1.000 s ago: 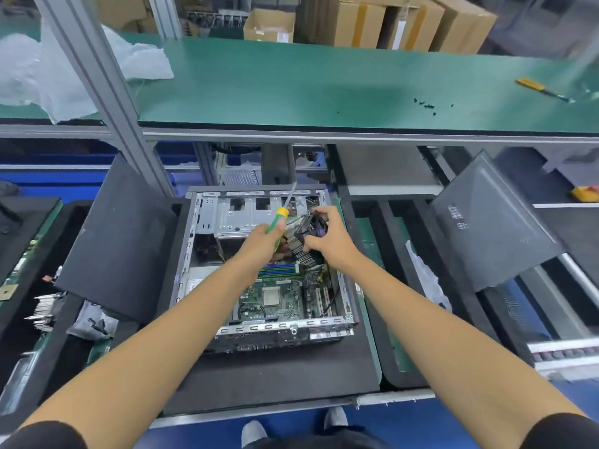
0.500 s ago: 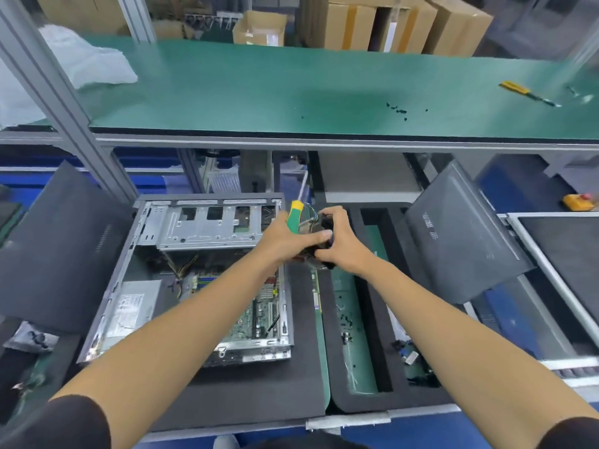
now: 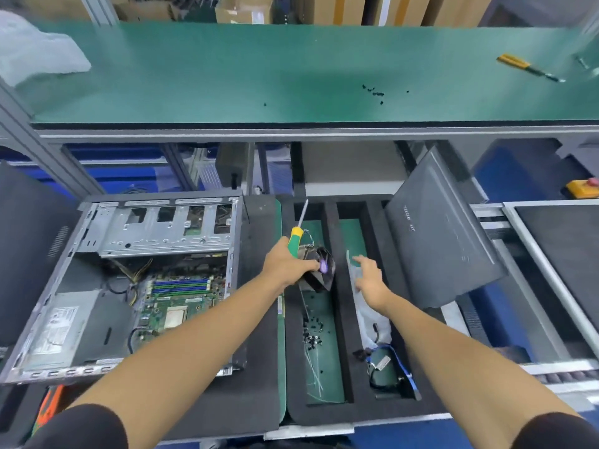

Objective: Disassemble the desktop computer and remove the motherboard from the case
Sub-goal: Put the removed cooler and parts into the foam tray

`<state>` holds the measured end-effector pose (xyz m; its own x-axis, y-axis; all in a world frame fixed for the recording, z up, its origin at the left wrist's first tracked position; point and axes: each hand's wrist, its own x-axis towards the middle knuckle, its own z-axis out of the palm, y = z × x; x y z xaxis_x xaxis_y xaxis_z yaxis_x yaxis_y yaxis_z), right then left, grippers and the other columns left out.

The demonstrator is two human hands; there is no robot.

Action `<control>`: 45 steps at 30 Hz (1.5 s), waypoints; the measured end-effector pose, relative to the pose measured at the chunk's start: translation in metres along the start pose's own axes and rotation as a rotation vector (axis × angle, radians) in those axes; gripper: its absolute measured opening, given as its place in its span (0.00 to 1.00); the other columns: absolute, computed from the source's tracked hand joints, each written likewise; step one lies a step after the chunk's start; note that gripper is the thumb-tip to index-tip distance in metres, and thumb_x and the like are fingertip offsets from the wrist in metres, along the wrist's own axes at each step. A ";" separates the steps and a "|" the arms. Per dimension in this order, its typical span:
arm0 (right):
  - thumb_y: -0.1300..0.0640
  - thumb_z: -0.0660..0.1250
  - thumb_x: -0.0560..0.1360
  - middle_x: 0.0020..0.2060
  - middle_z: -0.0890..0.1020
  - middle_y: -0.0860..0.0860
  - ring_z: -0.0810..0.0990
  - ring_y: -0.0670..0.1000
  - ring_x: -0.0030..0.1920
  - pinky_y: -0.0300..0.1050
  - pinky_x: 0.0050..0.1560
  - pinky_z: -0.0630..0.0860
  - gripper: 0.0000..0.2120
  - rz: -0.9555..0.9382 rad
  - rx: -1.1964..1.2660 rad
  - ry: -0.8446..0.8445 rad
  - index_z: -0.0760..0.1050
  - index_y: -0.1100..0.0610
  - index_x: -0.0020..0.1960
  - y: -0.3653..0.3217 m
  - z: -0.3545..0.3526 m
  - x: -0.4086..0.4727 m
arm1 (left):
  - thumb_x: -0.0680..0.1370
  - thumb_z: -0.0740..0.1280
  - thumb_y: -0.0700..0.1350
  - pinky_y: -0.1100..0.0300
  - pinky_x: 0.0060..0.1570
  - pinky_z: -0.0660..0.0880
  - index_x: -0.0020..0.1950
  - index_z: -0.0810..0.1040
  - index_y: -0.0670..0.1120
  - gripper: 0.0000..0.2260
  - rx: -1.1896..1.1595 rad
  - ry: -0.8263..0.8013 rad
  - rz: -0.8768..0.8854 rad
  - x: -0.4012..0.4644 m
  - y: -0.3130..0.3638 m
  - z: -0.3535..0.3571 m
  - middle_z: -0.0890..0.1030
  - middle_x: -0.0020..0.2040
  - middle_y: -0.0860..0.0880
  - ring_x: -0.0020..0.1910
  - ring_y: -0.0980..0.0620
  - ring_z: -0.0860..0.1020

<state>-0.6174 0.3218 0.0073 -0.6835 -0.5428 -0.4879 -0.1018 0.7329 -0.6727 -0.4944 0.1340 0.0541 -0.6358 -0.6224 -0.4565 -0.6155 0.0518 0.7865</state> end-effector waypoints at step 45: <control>0.48 0.53 0.85 0.81 0.46 0.60 0.42 0.63 0.80 0.61 0.78 0.50 0.25 0.050 -0.999 -0.523 0.66 0.60 0.77 0.094 0.022 0.030 | 0.67 0.74 0.67 0.56 0.33 0.71 0.46 0.65 0.53 0.24 0.213 0.338 0.263 0.025 -0.010 0.084 0.69 0.45 0.55 0.46 0.53 0.72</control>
<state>-0.6319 0.3651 -0.0826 -0.3404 -0.4366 -0.8328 -0.7754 0.6313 -0.0140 -0.5429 0.1835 0.0003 -0.6178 -0.7837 -0.0647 -0.5581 0.3790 0.7381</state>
